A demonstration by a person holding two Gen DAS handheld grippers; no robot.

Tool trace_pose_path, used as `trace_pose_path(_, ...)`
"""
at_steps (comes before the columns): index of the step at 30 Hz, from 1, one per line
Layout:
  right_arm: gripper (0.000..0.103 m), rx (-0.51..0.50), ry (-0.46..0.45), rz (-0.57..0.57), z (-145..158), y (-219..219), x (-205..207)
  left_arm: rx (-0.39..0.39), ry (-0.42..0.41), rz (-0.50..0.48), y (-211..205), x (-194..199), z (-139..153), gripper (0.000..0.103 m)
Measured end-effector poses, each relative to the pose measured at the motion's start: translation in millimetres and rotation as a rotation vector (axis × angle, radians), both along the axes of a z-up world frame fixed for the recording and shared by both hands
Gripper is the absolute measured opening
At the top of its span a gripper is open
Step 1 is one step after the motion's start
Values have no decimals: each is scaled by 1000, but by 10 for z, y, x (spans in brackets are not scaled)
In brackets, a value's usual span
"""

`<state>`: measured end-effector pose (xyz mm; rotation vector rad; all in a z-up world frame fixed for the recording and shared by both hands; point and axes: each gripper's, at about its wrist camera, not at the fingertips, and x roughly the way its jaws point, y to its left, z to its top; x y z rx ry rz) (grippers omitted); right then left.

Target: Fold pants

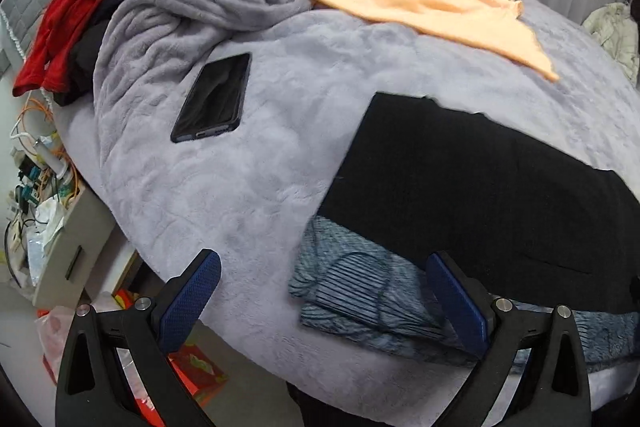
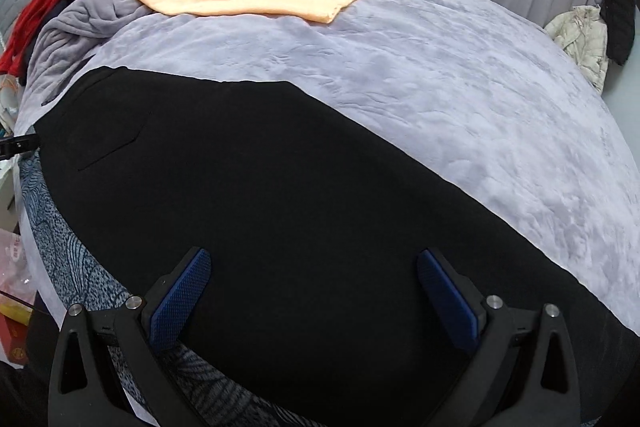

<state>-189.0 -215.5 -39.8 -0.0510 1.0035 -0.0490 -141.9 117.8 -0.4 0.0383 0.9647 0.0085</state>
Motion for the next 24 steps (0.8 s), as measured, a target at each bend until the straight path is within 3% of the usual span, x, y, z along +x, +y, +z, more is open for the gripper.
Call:
trace_pose_path(2, 103, -2, -12, 3, 118, 62, -14, -74, -14, -72, -191, -119, 64, 103)
trace_pose_path(4, 103, 23, -56, 64, 222, 241, -6, -96, -10, -152, -492, -201, 40, 103)
trace_pose_path(8, 103, 51, -32, 195, 152, 724, 99, -17, 29, -254, -989, -312, -164, 103)
trace_pose_path(10, 103, 10, -14, 215, 36, 815, 74, 45, 23, -265, -1042, -342, -240, 103)
trace_pose_path(14, 103, 22, -6, 184, -55, 559, -127, 21, 66, -235, -833, -320, -316, 103)
trace_pose_path(17, 103, -11, 2, 137, -27, 287, -379, 81, 67, -173, -675, -307, -357, 103)
trace_pose_path(22, 103, 2, 25, 0, -11, -297, -753, 28, 115, -109, -488, -176, -347, 103)
trace_pose_path(24, 103, -40, 27, -48, 2, -497, -907, 38, 121, -107, -501, -165, -343, 103)
